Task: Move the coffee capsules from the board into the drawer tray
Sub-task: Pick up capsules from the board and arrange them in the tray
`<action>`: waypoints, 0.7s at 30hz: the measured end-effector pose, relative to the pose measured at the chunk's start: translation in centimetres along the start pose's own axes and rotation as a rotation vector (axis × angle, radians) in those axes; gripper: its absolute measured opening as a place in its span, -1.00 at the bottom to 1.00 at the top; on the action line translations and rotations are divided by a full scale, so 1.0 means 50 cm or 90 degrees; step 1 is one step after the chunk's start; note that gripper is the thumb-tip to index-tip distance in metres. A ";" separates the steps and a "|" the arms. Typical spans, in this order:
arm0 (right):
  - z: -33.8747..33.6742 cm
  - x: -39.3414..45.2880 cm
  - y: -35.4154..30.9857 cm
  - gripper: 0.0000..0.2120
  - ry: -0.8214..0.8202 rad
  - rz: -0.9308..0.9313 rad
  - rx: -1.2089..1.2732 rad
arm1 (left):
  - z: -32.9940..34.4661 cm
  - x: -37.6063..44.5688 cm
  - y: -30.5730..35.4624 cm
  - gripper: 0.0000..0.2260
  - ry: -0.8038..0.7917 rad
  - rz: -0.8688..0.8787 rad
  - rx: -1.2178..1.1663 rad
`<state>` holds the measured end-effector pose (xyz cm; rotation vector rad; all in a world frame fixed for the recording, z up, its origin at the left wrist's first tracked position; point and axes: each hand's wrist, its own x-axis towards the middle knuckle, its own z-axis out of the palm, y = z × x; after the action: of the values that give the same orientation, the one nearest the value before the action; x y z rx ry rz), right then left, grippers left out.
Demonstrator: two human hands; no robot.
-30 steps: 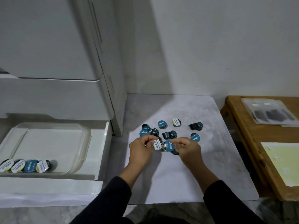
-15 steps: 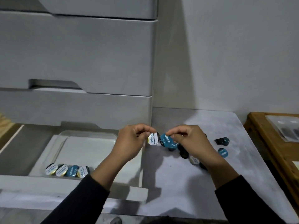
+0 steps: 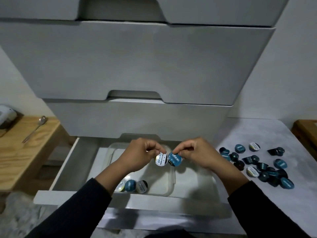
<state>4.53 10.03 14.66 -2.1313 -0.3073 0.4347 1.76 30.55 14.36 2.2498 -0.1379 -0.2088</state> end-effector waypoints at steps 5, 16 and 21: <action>0.058 0.035 0.006 -0.79 -0.052 0.038 -0.061 | -0.011 0.005 -0.072 -0.82 -0.115 -0.022 0.011; 0.122 0.073 0.031 -0.77 -0.166 0.088 -0.208 | 0.035 0.045 -0.150 -0.75 -0.256 -0.046 0.069; 0.147 0.083 0.039 -0.79 -0.200 0.090 -0.243 | 0.046 0.051 -0.163 -0.83 -0.301 -0.031 0.085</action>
<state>5.31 15.96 8.38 -2.4636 -0.4467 0.8535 4.05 33.55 6.35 2.2980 -0.3559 -0.7776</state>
